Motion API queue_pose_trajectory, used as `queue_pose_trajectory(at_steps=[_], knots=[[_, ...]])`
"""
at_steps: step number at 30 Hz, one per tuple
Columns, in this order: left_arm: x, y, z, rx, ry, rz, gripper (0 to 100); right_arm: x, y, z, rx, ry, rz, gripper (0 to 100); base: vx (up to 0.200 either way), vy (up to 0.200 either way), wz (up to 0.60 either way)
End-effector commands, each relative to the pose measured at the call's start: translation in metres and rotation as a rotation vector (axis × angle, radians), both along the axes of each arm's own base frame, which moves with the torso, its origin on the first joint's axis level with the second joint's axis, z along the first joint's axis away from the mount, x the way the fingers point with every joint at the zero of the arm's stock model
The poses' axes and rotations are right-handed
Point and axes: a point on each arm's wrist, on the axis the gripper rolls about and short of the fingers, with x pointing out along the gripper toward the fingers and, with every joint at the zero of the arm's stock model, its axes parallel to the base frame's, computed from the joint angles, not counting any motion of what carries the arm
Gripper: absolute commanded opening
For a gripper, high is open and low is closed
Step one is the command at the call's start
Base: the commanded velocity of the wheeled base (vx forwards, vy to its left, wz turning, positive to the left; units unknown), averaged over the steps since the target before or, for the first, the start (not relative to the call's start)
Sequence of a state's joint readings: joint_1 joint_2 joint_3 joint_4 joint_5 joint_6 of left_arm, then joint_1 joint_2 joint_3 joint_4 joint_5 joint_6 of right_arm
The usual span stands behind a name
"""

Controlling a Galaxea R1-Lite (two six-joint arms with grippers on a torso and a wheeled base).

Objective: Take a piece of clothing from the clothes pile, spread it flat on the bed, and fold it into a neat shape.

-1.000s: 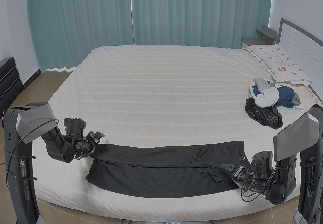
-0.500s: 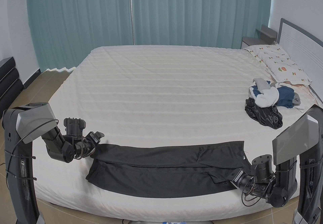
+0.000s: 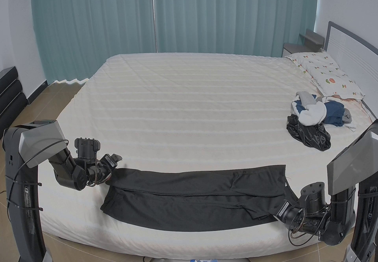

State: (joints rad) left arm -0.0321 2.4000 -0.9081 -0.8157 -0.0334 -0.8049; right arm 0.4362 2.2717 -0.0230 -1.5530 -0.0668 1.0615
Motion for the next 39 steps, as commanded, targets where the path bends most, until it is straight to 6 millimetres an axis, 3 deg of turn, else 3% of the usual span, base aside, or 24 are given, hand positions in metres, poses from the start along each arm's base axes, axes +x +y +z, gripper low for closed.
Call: queue_pose_trajectory(at_steps=[1, 7, 8, 15, 21, 29, 39], knots=[[0.000, 0.000, -0.001, -0.001, 0.002, 0.000, 100, -0.006, 0.001, 0.002, -0.006, 0.003, 0.016, 0, 0.000, 0.000, 0.00], [0.000, 0.000, 0.000, -0.001, 0.000, 0.000, 100, -0.007, 0.001, -0.010, -0.047, 0.045, 0.036, 0, 0.000, 0.000, 0.00], [0.000, 0.000, -0.001, -0.001, 0.000, 0.000, 100, -0.007, 0.000, -0.012, -0.058, 0.052, 0.040, 100, 0.000, 0.000, 0.00], [0.000, 0.000, 0.000, -0.001, -0.001, 0.000, 100, -0.009, 0.001, -0.014, -0.086, 0.064, 0.058, 100, 0.000, 0.000, 0.00], [0.000, 0.000, -0.001, -0.001, 0.000, 0.000, 100, -0.005, -0.002, -0.001, -0.122, -0.024, 0.004, 100, 0.000, 0.000, 0.00], [0.000, 0.000, 0.000, -0.001, -0.001, 0.000, 100, -0.009, -0.004, 0.034, -0.094, -0.132, -0.005, 100, 0.000, 0.000, 0.00], [0.000, 0.000, 0.000, -0.001, 0.000, 0.000, 100, -0.013, -0.002, 0.041, -0.048, -0.117, 0.049, 100, 0.000, 0.000, 0.00]])
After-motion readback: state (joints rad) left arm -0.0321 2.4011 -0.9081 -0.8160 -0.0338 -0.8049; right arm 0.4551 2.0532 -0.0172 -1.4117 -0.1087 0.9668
